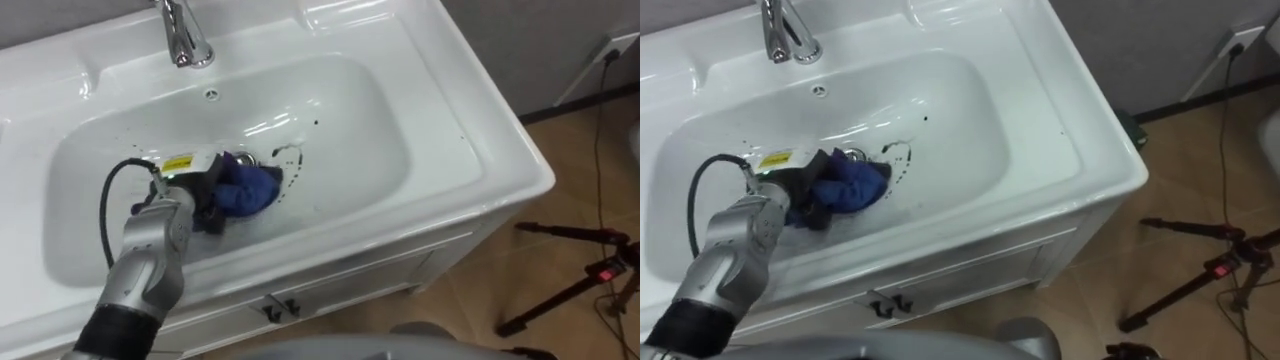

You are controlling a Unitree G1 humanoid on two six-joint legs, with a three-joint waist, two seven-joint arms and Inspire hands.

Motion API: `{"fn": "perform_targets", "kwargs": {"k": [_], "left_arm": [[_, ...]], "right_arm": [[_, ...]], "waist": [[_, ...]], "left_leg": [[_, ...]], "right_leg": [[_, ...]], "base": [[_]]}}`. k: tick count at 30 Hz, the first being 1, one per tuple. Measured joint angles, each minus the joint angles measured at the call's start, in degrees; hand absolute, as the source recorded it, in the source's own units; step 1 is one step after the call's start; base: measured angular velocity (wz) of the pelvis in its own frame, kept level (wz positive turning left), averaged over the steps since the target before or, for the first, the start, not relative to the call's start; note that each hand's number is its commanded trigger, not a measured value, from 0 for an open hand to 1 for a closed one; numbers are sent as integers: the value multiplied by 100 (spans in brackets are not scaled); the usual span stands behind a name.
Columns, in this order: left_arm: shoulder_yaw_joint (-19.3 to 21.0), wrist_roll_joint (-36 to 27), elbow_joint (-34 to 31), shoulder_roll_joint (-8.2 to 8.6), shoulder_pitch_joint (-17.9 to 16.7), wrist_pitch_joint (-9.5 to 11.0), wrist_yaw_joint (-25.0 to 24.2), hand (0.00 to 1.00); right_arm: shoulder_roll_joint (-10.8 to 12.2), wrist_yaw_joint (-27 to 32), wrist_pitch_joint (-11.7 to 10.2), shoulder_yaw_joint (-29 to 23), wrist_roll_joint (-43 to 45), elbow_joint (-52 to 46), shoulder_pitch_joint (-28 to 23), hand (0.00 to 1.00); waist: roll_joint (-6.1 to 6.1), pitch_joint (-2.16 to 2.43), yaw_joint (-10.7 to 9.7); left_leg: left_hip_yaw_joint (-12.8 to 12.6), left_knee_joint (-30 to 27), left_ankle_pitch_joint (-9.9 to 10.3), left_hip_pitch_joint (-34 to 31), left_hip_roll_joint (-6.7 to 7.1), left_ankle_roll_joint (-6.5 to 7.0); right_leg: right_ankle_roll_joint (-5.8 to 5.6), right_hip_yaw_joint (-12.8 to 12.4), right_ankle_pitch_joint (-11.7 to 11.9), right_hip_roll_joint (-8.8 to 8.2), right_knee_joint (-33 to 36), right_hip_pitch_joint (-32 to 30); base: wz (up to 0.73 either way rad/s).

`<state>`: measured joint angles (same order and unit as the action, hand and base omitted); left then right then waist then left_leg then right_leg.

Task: Wipe basin

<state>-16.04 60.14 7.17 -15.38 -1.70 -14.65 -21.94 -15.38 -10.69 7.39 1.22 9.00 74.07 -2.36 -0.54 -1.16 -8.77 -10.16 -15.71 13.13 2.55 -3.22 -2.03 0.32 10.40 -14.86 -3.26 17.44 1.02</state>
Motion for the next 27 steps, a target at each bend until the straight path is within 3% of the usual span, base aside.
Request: {"fn": "perform_targets", "kwargs": {"k": [13,20,27], "left_arm": [[-93,-630,-50,276,336,152,-586,100],[-105,-837,-29,408,357,212,-548,100],[-130,-878,111,477,356,210,-197,100]], "right_arm": [[109,-38,-131,261,-4,-29,63,0],[128,-6,-155,310,-10,153,51,0],[188,13,-89,331,-60,161,-31,0]], "waist": [[-55,29,-37],[-70,20,-60],[-53,11,-90]], "left_leg": [[-83,-89,0,-57,-20,0],[-89,-104,0,-90,-16,0],[-243,-90,0,-73,-7,0]], "right_leg": [[9,-34,-5,10,28,-22],[6,-8,-16,-5,21,-22],[-5,-23,-49,-43,70,-79]], "base": [[-1],[2],[1]]}}
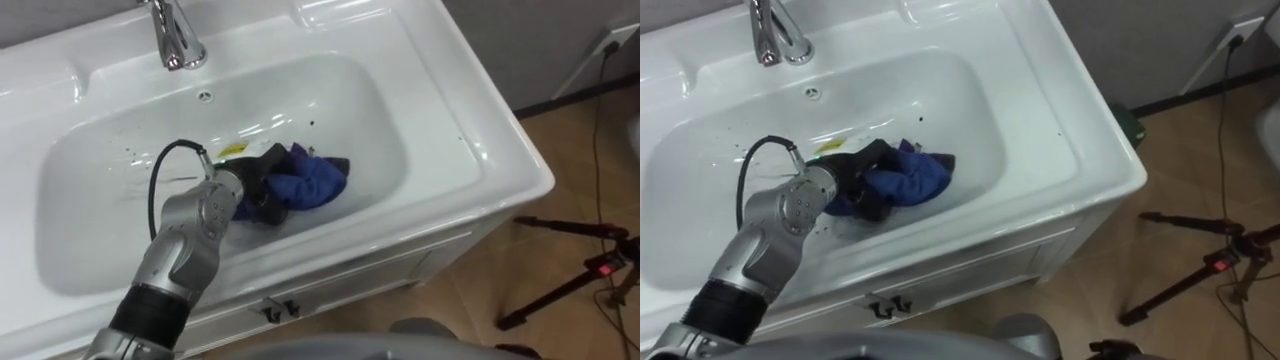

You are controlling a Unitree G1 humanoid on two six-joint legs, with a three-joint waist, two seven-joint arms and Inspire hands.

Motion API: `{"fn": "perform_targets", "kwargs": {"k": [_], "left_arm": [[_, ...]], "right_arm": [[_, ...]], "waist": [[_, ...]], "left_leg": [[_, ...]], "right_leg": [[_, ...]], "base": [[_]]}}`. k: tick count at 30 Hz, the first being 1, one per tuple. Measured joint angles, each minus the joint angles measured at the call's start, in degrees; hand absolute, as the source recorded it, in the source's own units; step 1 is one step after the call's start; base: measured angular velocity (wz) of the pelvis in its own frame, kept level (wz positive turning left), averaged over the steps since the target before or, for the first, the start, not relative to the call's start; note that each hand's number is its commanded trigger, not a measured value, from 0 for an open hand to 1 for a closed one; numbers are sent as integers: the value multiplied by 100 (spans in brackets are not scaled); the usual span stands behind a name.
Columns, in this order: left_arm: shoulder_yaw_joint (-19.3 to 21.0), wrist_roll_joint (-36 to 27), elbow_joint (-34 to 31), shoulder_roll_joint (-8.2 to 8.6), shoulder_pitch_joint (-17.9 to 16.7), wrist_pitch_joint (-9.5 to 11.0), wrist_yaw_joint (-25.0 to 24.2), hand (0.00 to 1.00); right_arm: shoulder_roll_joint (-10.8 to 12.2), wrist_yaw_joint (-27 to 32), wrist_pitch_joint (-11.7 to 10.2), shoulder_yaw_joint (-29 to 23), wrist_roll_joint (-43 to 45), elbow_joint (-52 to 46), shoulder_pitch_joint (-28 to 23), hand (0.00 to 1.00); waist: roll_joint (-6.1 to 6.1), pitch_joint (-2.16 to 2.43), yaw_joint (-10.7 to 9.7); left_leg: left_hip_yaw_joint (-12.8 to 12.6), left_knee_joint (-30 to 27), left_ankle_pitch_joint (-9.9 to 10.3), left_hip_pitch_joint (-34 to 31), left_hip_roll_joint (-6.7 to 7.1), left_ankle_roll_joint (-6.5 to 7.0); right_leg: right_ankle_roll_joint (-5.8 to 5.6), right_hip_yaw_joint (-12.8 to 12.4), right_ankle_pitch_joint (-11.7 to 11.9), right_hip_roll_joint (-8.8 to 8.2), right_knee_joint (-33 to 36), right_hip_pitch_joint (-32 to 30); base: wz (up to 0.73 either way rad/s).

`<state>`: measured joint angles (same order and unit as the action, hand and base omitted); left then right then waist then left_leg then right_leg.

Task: Wipe basin

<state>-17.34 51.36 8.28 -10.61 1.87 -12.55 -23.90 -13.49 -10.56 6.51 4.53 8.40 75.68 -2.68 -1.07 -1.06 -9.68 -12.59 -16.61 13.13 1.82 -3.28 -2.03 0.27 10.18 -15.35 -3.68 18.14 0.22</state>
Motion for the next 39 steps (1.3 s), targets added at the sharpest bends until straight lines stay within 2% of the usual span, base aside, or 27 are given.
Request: {"fn": "perform_targets", "kwargs": {"k": [6,10,14,17,23,28,30,34,37,39], "left_arm": [[-94,106,2,-20,-8,0,282,100],[-114,175,77,-25,-8,18,494,100],[-194,331,238,-47,0,24,767,100],[-172,348,393,-46,29,23,938,100],[-46,341,1308,-19,524,101,1166,100],[311,366,1722,-18,614,135,1318,100],[572,566,1955,-19,622,141,1370,100],[918,594,2359,-44,715,142,1531,100],[1068,814,2493,-88,688,106,1577,100],[1153,989,2660,-201,689,108,1577,100]], "right_arm": [[56,56,58,-16,61,0,-100,0],[112,26,109,-16,157,0,-116,0],[130,-9,115,-31,194,-48,-199,0],[137,-9,115,-97,199,-105,-241,0],[135,-51,248,-237,425,-299,-402,0],[141,-85,345,-430,469,-491,-544,0],[131,-105,363,-660,619,-487,-552,0],[120,-126,361,-833,742,-490,-600,0],[107,-111,379,-844,742,-522,-663,0],[109,-103,456,-989,783,-521,-625,0]], "waist": [[87,-42,-175],[142,-46,-231],[126,-36,-247],[101,-20,-260],[50,6,-251],[39,16,-245],[12,32,-255],[-11,47,-236],[-68,84,-137],[-109,110,-86]], "left_leg": [[8,119,0,100,4,0],[5,109,0,97,0,0],[-24,120,0,172,0,0],[-152,122,0,206,-21,0],[-323,126,0,285,-59,0],[-447,128,0,351,-134,-1],[-469,121,1,384,-163,-2],[-478,122,-1,394,-208,-4],[-480,118,-8,389,-236,-17],[-537,115,-8,367,-262,-18]], "right_leg": [[-7,15,5,13,-41,70],[-7,10,6,21,-61,75],[-9,-87,14,36,-39,98],[-2,-190,18,64,-39,98],[11,-375,29,117,-22,89],[62,-477,70,197,-24,84],[94,-547,93,237,-26,80],[135,-557,120,286,-27,80],[162,-573,135,316,-38,57],[186,-572,149,325,-40,25]], "base": [[2],[1],[-10],[-16],[-13],[-16],[-21],[-6],[-7],[-7]]}}
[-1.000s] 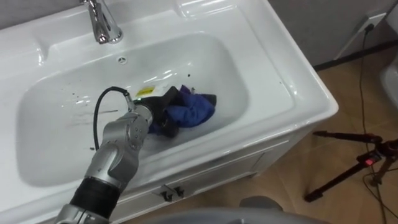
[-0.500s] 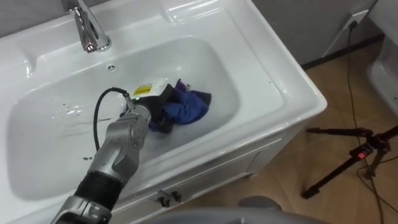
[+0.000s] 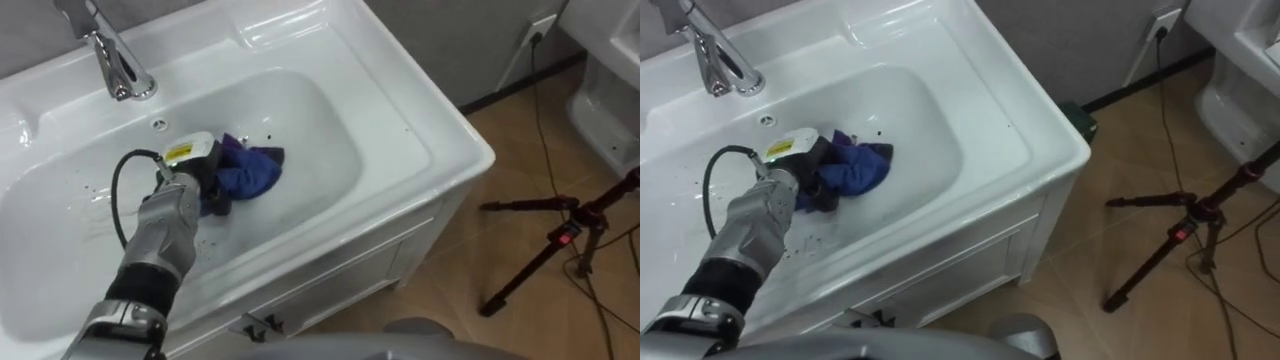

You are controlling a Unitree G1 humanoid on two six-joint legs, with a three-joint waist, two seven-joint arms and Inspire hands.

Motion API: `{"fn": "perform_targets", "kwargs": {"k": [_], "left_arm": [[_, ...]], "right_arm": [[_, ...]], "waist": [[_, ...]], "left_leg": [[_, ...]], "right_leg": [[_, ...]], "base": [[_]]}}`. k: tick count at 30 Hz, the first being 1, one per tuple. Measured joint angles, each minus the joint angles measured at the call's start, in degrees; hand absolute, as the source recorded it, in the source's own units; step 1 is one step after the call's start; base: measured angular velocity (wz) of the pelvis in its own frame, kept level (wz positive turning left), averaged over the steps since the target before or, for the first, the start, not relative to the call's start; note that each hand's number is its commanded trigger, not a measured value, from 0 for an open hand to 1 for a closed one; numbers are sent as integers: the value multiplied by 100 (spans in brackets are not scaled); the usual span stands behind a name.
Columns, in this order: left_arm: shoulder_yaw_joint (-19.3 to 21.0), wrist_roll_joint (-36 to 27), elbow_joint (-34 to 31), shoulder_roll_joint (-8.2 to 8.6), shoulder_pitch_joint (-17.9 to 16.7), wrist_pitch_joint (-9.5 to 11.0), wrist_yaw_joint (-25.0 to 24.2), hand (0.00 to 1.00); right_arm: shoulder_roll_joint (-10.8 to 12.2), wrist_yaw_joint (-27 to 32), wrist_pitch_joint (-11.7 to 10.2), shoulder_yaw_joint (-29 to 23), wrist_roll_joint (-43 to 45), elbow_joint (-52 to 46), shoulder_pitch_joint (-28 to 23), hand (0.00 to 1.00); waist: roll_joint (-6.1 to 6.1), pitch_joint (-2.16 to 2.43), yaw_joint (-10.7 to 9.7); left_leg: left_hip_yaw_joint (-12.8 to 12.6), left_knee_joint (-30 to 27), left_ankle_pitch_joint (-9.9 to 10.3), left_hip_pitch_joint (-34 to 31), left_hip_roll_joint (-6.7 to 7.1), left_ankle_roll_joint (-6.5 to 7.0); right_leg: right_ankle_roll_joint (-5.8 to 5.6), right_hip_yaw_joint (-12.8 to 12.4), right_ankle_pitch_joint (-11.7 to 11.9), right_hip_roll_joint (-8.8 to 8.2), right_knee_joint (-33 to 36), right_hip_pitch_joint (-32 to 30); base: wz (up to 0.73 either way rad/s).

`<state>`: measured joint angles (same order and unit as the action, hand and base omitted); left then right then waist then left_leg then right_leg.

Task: Wipe basin

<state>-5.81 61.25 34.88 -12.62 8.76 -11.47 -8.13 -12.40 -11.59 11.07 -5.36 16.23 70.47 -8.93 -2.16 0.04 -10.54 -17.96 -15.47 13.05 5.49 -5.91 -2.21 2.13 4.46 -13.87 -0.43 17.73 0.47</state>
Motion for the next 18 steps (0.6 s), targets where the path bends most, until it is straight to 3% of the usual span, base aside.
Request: {"fn": "perform_targets", "kwargs": {"k": [3,7,9,14,18], "left_arm": [[263,210,290,-216,-7,-2,5,100],[603,449,498,-265,-63,-46,22,100],[618,511,632,-407,-157,-95,97,100],[643,919,629,-466,-414,-154,349,100],[914,1089,637,-486,-651,-164,549,100]], "right_arm": [[-24,-1,19,-106,33,-73,33,0],[-138,34,30,-162,38,-158,-47,0],[-176,52,25,-264,33,-179,-34,0],[-240,93,55,-266,31,-134,-18,0],[-343,18,104,-299,271,-138,-22,0]], "waist": [[-35,17,97],[-128,22,176],[-162,26,189],[-163,27,276],[-152,35,310]], "left_leg": [[-65,-30,-3,4,-52,-9],[-70,-16,-23,10,-61,-44],[-74,21,-54,31,-55,-88],[-70,99,-68,69,-56,-110],[-66,91,-68,115,-58,-111]], "right_leg": [[38,-73,22,57,-4,-14],[53,-78,25,71,-9,-19],[62,-88,21,73,-3,-20],[82,-56,2,71,18,-12],[94,-60,-18,67,19,50]], "base": [[-16],[-2],[-3],[2],[-1]]}}
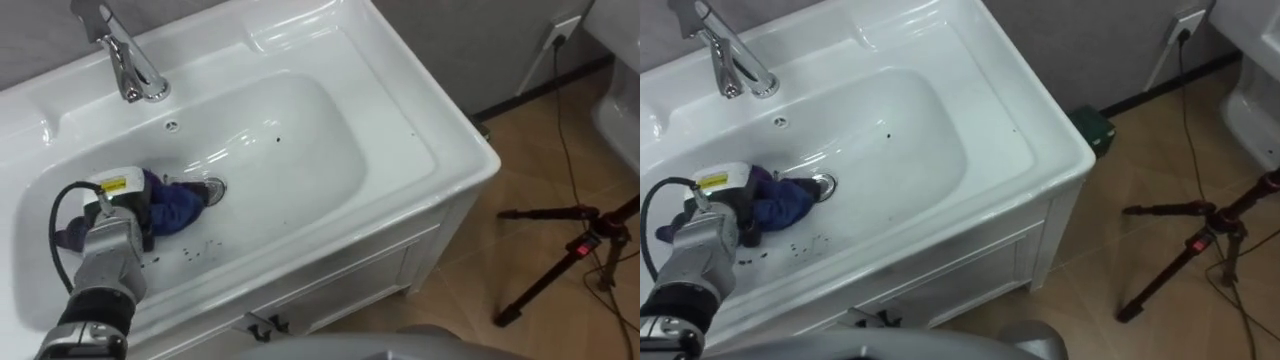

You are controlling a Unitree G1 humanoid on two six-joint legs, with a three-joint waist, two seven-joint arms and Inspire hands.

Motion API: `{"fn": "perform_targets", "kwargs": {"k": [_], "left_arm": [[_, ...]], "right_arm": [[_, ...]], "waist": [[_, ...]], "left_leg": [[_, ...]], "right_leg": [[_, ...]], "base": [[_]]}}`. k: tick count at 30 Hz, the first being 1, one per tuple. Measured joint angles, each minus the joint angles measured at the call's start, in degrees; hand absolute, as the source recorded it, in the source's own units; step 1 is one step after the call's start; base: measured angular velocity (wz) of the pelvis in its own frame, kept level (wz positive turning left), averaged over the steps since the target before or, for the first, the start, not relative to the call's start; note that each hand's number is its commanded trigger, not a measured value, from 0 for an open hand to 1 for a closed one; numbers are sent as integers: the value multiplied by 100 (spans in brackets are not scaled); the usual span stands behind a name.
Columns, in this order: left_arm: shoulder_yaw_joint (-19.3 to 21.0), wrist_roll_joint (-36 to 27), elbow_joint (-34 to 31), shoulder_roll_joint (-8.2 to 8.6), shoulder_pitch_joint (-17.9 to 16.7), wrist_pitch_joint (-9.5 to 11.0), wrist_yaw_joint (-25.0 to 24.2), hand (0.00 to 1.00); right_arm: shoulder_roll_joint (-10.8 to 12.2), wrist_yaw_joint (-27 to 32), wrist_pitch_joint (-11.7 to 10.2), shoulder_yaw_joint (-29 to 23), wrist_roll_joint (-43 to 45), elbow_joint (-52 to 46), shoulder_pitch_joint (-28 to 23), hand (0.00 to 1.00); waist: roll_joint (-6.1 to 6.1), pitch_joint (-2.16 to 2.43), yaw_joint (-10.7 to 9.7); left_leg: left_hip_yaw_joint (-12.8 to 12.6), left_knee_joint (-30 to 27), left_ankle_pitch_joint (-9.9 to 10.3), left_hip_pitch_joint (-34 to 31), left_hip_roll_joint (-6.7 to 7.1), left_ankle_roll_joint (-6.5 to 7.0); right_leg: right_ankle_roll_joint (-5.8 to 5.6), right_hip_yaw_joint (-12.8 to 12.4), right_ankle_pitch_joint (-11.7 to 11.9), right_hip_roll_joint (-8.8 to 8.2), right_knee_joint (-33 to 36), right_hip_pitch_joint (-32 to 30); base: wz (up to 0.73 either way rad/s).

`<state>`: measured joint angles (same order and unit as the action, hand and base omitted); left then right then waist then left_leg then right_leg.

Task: Wipe basin

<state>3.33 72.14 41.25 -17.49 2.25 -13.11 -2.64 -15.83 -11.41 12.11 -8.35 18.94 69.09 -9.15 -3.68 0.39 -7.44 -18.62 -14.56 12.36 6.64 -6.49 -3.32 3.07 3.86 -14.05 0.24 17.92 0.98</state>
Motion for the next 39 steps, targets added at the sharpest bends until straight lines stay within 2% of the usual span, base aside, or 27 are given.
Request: {"fn": "perform_targets", "kwargs": {"k": [5,9,12,14,18,25,26,29,31,37,38,39], "left_arm": [[38,4,48,-79,-84,-11,177,100],[41,4,28,-153,-176,-12,319,100],[55,1,43,-173,-259,-12,381,100],[104,1,46,-183,-302,-12,381,100],[101,1,48,-232,-342,-12,374,100],[92,-3,13,-285,-362,-12,369,100],[91,-2,1,-301,-359,-12,367,100],[91,-5,6,-319,-305,-12,351,100],[89,-8,-32,-340,-301,-23,330,100],[-331,0,-312,-444,-326,-121,149,100],[-458,0,-409,-456,-295,-191,-3,100],[-613,-22,-572,-457,-307,-199,-169,100]], "right_arm": [[-58,11,52,-50,167,-37,5,0],[-73,29,59,-201,210,-82,-30,0],[-155,75,51,-201,224,-128,6,0],[-158,80,44,-202,225,-209,38,0],[-174,89,-4,-200,185,-240,148,0],[-178,76,-10,-190,183,-234,164,0],[-178,69,-12,-190,187,-232,172,0],[-194,71,-22,-189,122,-226,177,0],[-194,95,-74,-179,-16,-217,193,0],[-199,128,-383,86,-65,22,377,0],[-199,124,-401,219,-69,67,438,0],[-200,125,-435,266,-89,126,500,0]], "waist": [[-14,20,54],[-47,67,211],[-133,120,319],[-147,123,321],[-133,112,305],[-88,86,255],[-65,68,251],[-53,58,246],[-36,30,247],[-34,-17,134],[1,-43,104],[4,-47,44]], "left_leg": [[12,-9,-2,-5,-13,-2],[10,-41,-2,-7,-35,-3],[11,-74,-4,-14,-54,-7],[12,-86,-5,-5,-69,-8],[27,-83,-57,-7,-81,-90],[161,-94,-58,-51,-77,-94],[184,-123,-58,-69,-70,-94],[301,-131,-58,-109,-70,-95],[306,-133,-58,-115,-71,-95],[402,-119,-80,-209,-55,-131],[409,-122,-80,-219,-29,-131],[434,-122,-80,-239,-10,-131]], "right_leg": [[13,9,-5,16,1,2],[32,59,-2,38,-13,0],[62,96,-19,43,4,9],[89,98,-39,39,53,7],[134,151,-83,10,101,7],[172,268,-206,-15,230,-2],[180,277,-244,-31,287,-22],[206,298,-279,-27,315,-64],[225,311,-318,-29,375,-93],[257,418,-383,-60,430,-149],[248,454,-435,-101,498,-157],[225,506,-455,-131,509,-158]], "base": [[-1],[2],[3],[0],[5],[9],[10],[9],[5],[12],[21],[25]]}}
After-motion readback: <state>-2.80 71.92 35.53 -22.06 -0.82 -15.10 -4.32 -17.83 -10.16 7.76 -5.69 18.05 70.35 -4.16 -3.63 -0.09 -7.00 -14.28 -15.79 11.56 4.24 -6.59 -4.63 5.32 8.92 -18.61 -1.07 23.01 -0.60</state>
